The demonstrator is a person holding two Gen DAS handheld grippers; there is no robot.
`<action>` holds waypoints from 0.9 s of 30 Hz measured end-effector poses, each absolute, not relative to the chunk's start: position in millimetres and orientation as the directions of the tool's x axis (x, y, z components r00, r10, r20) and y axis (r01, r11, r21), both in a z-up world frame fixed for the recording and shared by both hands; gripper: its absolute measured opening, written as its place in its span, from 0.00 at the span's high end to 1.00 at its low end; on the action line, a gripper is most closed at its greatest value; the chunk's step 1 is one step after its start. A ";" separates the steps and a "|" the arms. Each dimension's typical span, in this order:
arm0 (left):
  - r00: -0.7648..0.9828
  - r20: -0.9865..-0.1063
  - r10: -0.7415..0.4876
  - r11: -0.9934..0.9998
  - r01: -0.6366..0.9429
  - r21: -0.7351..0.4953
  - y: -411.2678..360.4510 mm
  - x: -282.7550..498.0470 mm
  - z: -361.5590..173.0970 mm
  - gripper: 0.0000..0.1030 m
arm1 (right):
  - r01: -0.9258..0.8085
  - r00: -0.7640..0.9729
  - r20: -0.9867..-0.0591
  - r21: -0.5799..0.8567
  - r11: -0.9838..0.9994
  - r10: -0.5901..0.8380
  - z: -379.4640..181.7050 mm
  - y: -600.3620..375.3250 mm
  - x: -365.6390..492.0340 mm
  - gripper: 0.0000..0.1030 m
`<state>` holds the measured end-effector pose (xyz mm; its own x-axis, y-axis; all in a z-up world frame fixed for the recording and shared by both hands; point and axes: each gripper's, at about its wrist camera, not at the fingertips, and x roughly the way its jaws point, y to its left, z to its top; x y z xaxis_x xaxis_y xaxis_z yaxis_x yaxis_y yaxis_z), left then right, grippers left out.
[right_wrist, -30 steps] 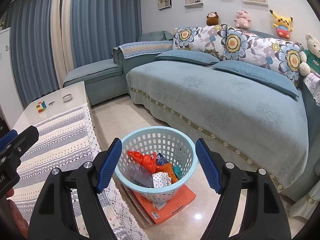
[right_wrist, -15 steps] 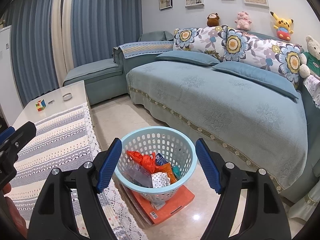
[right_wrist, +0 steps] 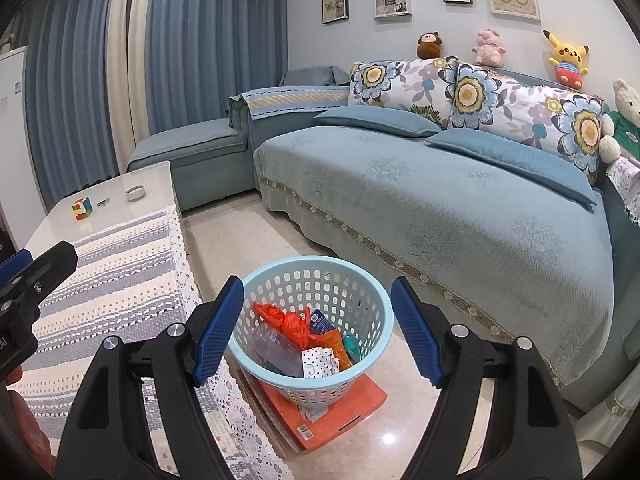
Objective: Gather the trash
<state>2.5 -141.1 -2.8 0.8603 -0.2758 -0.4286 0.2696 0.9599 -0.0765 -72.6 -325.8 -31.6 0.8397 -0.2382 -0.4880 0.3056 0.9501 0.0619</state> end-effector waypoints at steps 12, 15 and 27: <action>0.864 -0.434 -0.255 0.964 0.259 -0.050 -141.9 2.7 -3.9 0.11 | 0.303 0.838 -0.491 0.061 0.951 -0.235 -31.1 -324.8 -72.2 0.30; 0.864 -0.436 -0.254 0.964 0.262 -0.043 -143.2 2.3 -4.5 0.11 | 0.303 0.838 -0.492 0.062 0.951 -0.235 -31.2 -324.4 -72.1 0.30; 0.868 -0.446 -0.219 0.970 0.244 0.000 -148.2 2.7 -5.4 0.10 | 0.301 0.839 -0.490 0.058 0.952 -0.236 -32.0 -322.9 -71.6 0.30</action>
